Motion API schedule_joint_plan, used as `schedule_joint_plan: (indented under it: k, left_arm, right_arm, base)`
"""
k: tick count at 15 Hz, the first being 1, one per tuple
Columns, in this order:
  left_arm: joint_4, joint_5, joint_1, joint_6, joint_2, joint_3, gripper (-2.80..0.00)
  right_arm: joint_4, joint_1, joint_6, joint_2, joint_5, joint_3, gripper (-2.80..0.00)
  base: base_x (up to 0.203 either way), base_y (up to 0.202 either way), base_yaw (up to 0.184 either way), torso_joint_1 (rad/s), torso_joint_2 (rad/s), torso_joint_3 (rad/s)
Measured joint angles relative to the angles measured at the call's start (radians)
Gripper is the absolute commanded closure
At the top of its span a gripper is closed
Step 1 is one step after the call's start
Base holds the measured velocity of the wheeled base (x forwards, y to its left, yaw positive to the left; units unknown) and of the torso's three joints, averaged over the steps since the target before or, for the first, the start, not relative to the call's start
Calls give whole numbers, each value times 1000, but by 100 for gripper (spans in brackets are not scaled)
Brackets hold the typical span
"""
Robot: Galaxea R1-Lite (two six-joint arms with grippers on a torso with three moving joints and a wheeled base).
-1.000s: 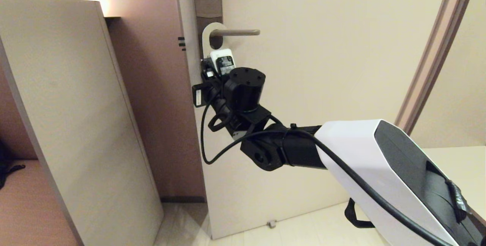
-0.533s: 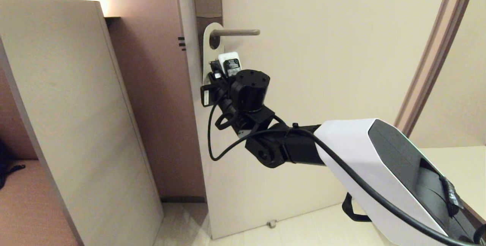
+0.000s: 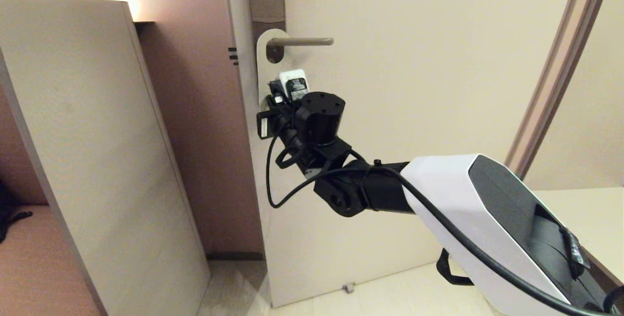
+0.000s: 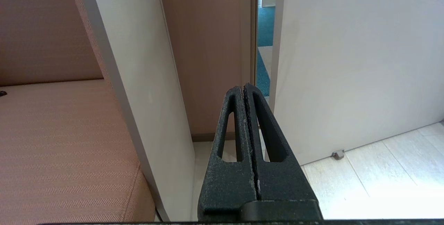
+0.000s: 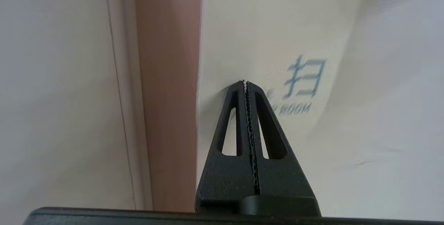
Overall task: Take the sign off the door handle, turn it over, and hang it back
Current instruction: Hang the sign back with the other side facing out
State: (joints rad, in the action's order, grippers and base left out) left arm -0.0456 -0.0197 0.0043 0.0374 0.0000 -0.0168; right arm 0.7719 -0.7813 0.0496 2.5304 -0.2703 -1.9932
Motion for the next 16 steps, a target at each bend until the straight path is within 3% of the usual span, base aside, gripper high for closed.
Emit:
schedule_joint_plan:
  k: [6, 16]
  left_arm:
    - [0, -1, 0, 0, 0, 0, 0]
    - [0, 0, 0, 0, 0, 0, 0]
  right_arm:
    - [-3, -1, 2, 32, 51, -1, 0]
    - [-4, 15, -5, -27, 55, 0, 0]
  base:
    - [0, 0, 0, 0, 0, 0]
    - [0, 0, 0, 0, 0, 0]
